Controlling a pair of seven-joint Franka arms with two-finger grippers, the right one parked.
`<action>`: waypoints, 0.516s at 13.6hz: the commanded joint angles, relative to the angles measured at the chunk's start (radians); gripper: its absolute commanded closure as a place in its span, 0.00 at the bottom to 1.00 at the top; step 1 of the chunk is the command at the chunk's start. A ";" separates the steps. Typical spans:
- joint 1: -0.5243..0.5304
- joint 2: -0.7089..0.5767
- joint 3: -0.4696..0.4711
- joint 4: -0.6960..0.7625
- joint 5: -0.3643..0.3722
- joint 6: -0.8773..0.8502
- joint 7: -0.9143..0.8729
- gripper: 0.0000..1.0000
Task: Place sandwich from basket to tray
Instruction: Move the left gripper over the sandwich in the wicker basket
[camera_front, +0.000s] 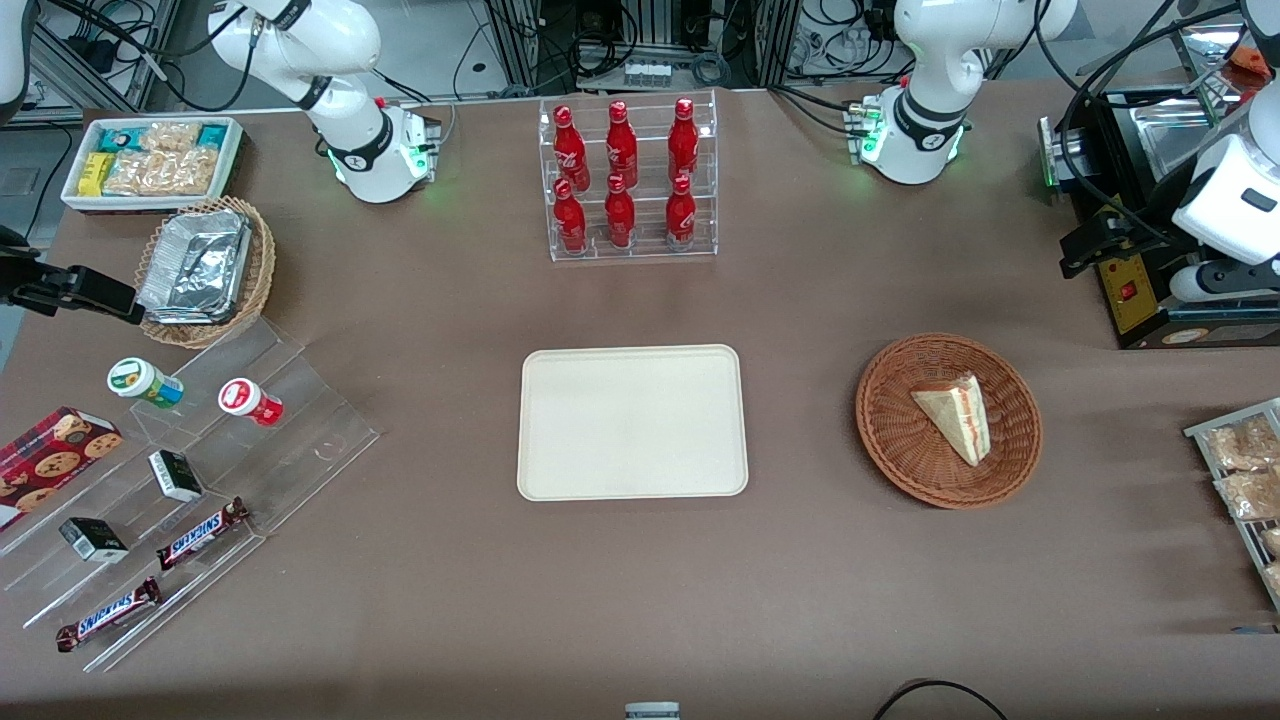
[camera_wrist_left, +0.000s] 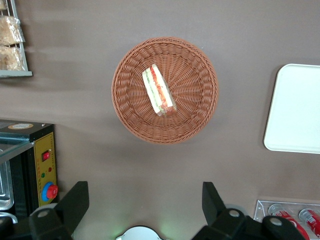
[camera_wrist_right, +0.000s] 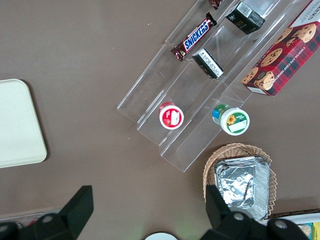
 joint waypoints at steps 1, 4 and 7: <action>0.004 -0.001 -0.005 0.004 -0.013 0.040 0.006 0.00; 0.004 0.001 -0.003 -0.057 -0.020 0.086 0.009 0.00; 0.003 -0.007 -0.003 -0.172 -0.020 0.203 0.001 0.00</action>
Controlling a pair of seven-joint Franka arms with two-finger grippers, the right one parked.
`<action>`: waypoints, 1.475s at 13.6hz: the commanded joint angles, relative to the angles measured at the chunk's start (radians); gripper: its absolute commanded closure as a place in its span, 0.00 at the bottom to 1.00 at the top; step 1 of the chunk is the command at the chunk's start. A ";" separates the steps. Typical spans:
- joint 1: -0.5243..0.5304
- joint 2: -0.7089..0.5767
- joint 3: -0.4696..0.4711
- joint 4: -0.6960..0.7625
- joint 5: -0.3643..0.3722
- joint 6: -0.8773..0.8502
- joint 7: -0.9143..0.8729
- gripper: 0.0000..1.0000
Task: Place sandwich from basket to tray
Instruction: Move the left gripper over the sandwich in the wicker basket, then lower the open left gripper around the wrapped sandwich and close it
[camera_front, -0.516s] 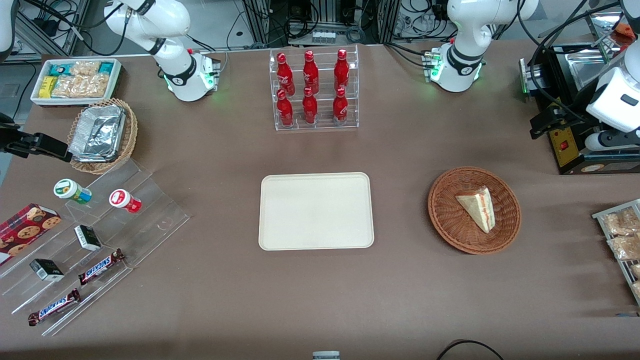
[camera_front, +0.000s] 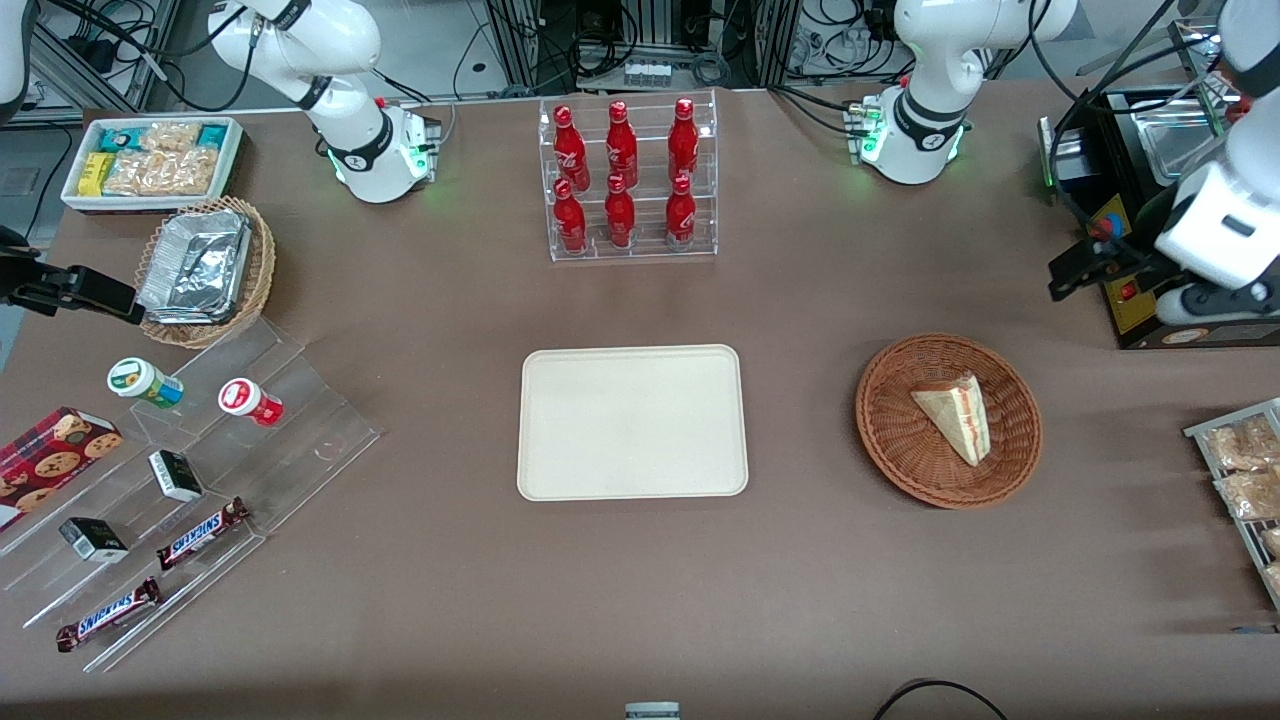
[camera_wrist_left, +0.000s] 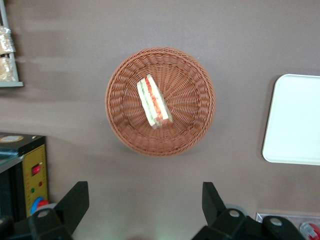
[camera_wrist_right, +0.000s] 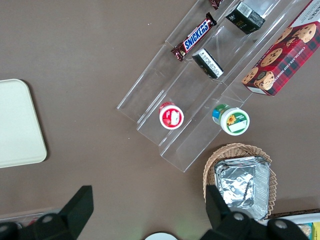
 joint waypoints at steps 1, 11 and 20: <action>0.001 -0.017 -0.001 -0.112 -0.009 0.105 -0.005 0.00; -0.002 0.030 0.014 -0.498 -0.010 0.651 -0.229 0.00; -0.019 0.178 0.014 -0.561 -0.010 0.877 -0.429 0.00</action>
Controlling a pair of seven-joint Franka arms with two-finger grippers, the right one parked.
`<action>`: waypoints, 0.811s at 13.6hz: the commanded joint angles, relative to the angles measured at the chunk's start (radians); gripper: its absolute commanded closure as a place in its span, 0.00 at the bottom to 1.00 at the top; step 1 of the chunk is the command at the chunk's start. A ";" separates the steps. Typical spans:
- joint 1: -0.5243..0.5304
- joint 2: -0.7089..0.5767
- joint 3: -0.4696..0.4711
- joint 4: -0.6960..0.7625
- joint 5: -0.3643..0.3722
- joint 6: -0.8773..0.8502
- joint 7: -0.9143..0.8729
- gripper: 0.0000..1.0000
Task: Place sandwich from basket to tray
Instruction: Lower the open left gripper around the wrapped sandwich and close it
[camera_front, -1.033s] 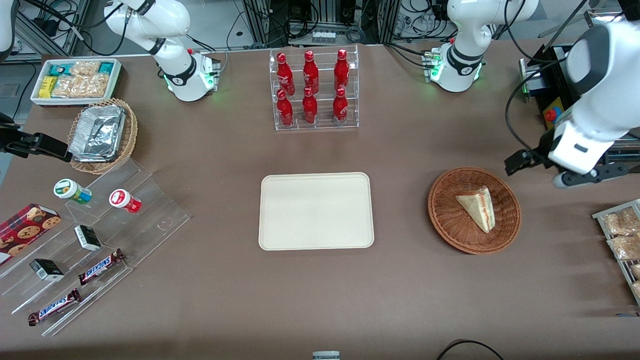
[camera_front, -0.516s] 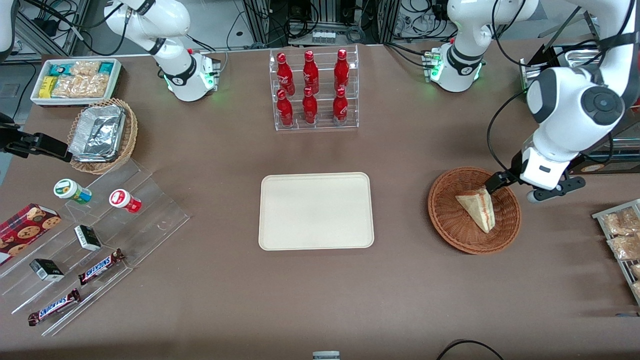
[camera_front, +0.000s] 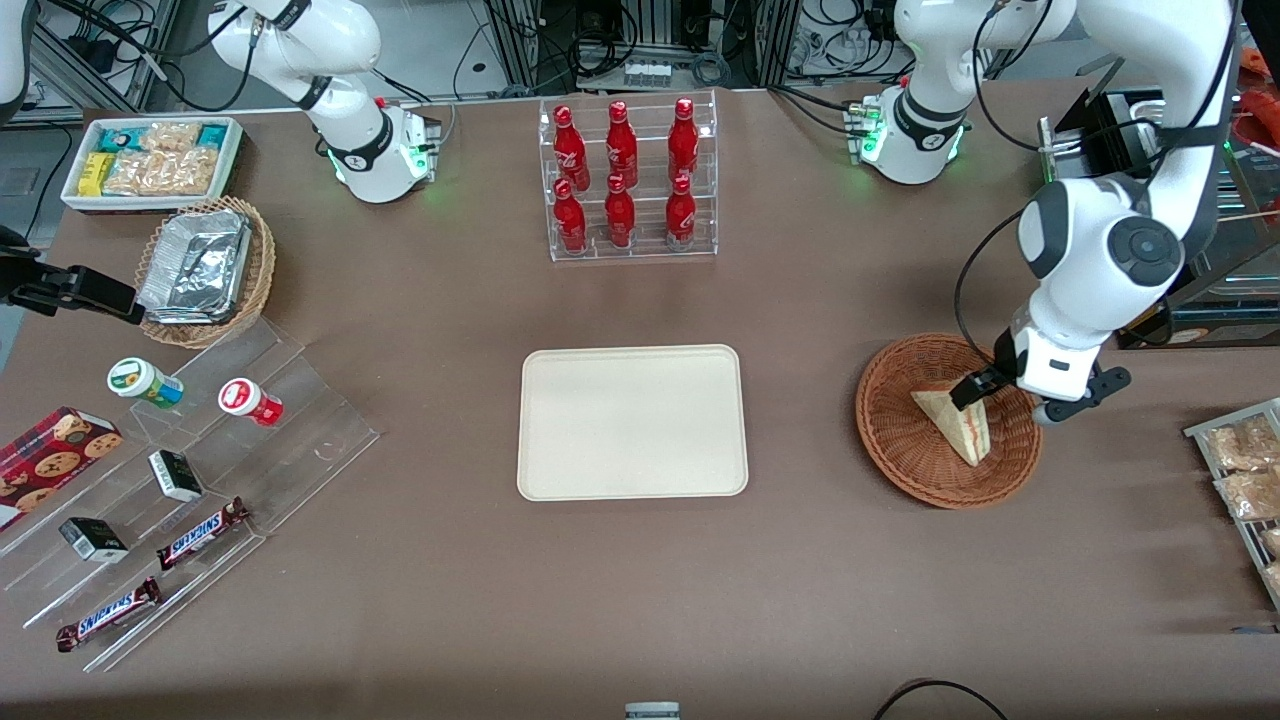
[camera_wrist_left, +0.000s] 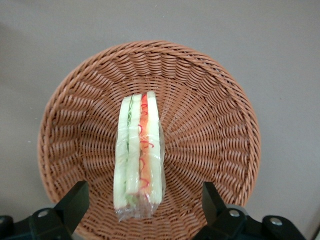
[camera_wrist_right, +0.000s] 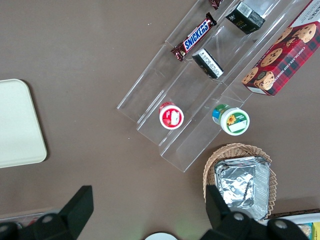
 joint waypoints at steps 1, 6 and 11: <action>-0.006 0.034 0.003 -0.007 -0.009 0.046 -0.034 0.00; -0.006 0.097 0.004 -0.105 -0.009 0.231 -0.080 0.00; -0.006 0.092 0.004 -0.125 -0.004 0.229 -0.120 1.00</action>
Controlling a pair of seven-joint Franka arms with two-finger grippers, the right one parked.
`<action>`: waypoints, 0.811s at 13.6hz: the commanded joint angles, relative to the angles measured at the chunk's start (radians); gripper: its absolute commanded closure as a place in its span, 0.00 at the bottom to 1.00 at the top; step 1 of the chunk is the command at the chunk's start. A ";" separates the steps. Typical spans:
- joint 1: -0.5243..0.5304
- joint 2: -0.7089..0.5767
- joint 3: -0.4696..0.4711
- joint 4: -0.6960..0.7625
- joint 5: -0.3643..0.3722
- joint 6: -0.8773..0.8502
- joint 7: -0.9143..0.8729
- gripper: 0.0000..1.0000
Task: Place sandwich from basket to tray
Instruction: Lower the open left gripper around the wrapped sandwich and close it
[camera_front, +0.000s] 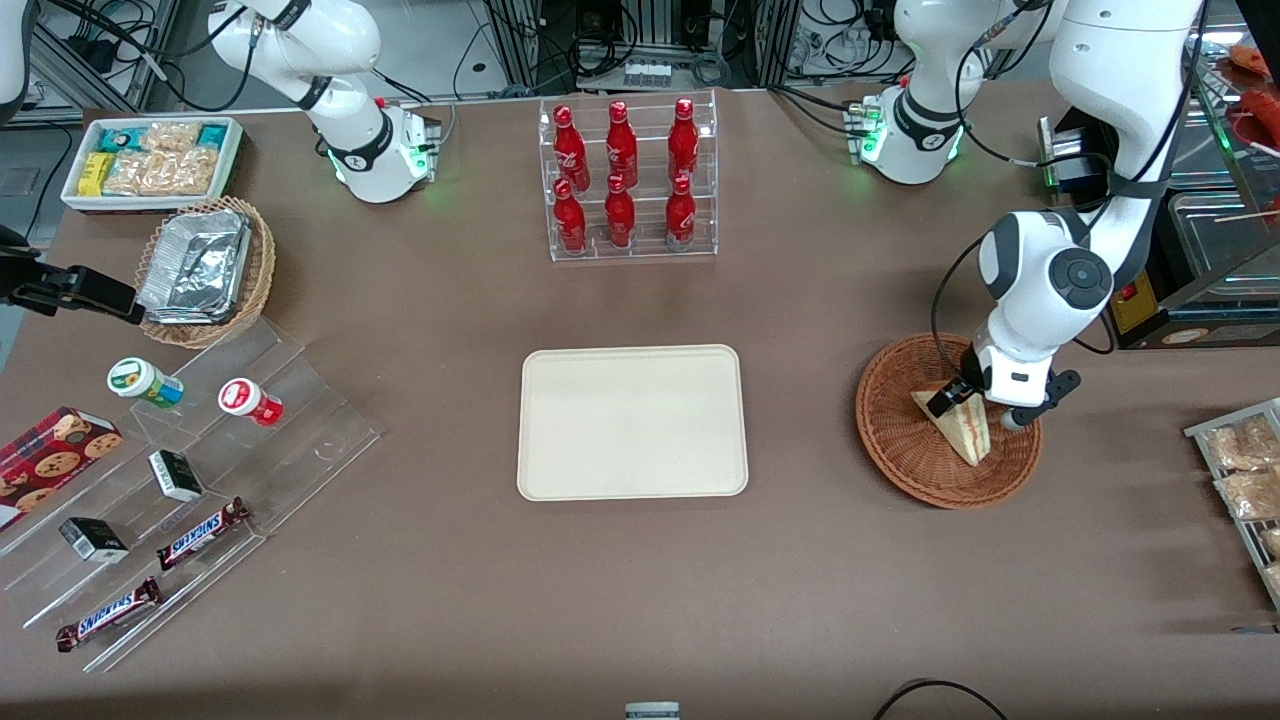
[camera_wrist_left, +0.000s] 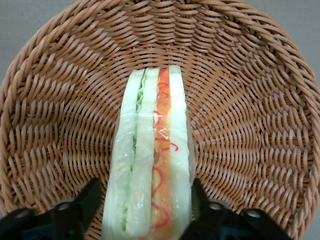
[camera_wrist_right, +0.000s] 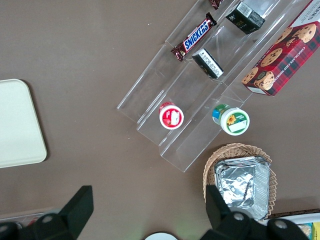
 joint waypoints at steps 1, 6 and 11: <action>-0.006 -0.024 0.004 -0.019 0.001 0.007 -0.007 1.00; 0.002 -0.085 0.004 0.009 0.018 -0.101 0.059 1.00; -0.009 -0.131 -0.005 0.114 0.024 -0.253 0.095 1.00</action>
